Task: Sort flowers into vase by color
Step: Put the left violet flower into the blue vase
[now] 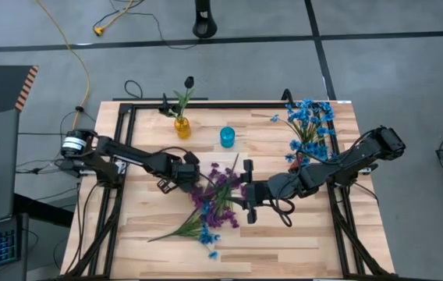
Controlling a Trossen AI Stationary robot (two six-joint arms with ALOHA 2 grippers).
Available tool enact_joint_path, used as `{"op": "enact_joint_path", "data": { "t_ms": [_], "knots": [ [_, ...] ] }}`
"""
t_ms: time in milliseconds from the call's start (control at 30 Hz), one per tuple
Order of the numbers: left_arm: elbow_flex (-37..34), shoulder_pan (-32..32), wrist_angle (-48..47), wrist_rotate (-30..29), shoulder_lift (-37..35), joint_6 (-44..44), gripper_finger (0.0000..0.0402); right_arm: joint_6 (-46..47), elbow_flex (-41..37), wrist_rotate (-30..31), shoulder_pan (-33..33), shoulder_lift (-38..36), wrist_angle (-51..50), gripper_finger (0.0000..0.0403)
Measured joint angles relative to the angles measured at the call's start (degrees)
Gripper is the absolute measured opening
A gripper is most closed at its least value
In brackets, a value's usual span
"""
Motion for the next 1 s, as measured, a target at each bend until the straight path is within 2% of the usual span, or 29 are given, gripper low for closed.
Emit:
{"op": "enact_joint_path", "data": {
  "t_ms": [167, 533, 800, 900, 1000],
  "knots": [
    [0.02, 0.01, -4.21, 0.2, -5.37, -6.35, 0.0003, -1.8, 0.0, 0.04, 0.0, 0.02, 0.02, 0.0198],
    [0.06, 0.01, -8.02, 6.8, -17.31, -17.11, 0.0003, -2.0, 0.0, 0.06, -0.01, 0.03, 0.02, 0.0198],
    [0.09, 0.01, -8.96, 8.9, -26.06, -24.97, 0.0003, -2.14, 0.0, 7.2, -0.02, 0.04, -1.6, 0.0198],
    [0.09, 0.02, -9.0, 9.26, -29.78, -27.09, 0.0003, -2.15, 0.0, 7.58, -0.04, 0.04, -2.1, 0.0198],
    [0.11, 0.03, -8.6, 12.17, -33.06, -28.25, 0.0003, -2.13, 0.0, 7.58, -0.02, 0.04, -2.15, 0.0198]
  ]
}}
